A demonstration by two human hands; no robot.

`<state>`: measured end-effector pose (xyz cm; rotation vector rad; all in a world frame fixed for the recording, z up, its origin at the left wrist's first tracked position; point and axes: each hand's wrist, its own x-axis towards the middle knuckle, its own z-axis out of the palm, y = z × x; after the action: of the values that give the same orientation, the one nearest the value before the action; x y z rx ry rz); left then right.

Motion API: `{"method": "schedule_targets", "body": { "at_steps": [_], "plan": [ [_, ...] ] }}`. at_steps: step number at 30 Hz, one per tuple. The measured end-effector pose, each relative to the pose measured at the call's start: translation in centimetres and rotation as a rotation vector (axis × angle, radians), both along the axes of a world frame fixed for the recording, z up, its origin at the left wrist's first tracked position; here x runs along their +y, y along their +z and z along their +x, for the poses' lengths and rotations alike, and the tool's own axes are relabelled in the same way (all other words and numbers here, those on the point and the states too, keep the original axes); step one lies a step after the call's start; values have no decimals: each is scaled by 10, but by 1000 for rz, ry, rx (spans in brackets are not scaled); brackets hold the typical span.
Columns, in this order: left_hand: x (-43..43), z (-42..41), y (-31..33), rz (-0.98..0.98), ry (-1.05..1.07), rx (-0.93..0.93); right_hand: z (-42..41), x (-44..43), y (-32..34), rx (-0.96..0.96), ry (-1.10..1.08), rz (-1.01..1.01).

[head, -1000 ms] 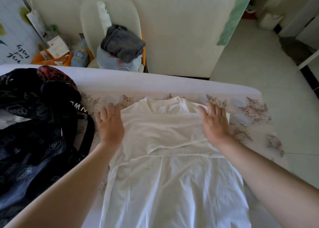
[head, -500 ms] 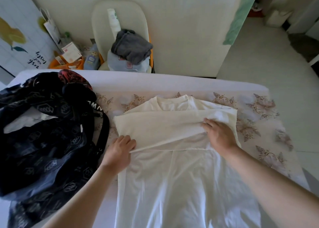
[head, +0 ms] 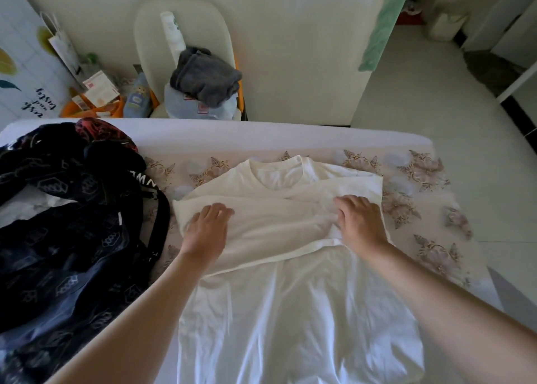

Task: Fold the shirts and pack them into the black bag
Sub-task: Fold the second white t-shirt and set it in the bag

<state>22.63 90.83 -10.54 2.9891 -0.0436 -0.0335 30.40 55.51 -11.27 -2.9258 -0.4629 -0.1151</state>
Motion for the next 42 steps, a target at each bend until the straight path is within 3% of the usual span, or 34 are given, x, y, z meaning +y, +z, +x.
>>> {"method": "schedule_targets", "body": {
  "at_steps": [4, 6, 8, 12, 15, 17, 19, 24, 28, 34, 42],
  "plan": [
    [7, 35, -1, 159, 146, 180, 26, -7, 5, 198, -127, -220],
    [16, 44, 1, 366, 144, 147, 39, -13, 9, 171, -116, -154],
    [22, 50, 9, 448, 149, 69, 48, -15, 10, 67, -101, -67],
    [16, 53, 5, 299, 325, -182, 53, -7, 10, -165, -121, -41],
    [-14, 37, -5, 97, 198, -274, 34, 9, 3, -221, 89, -30],
    [-28, 13, -21, 18, 54, -231, 11, 13, -13, -156, 299, -41],
    [-27, -13, -41, 71, 21, -45, -8, 6, -30, 3, 399, -146],
    [-5, -48, -53, 174, 0, 95, -27, -25, -33, 199, 269, -229],
    [-7, -75, -44, 130, -1, 139, -60, -28, -15, 331, 180, -279],
    [-30, -150, -19, -71, -177, 19, -151, -30, 11, 371, 114, -159],
    [-119, -219, -1, -298, -363, 28, -280, -77, 33, 522, -227, -29]
  ]
}}
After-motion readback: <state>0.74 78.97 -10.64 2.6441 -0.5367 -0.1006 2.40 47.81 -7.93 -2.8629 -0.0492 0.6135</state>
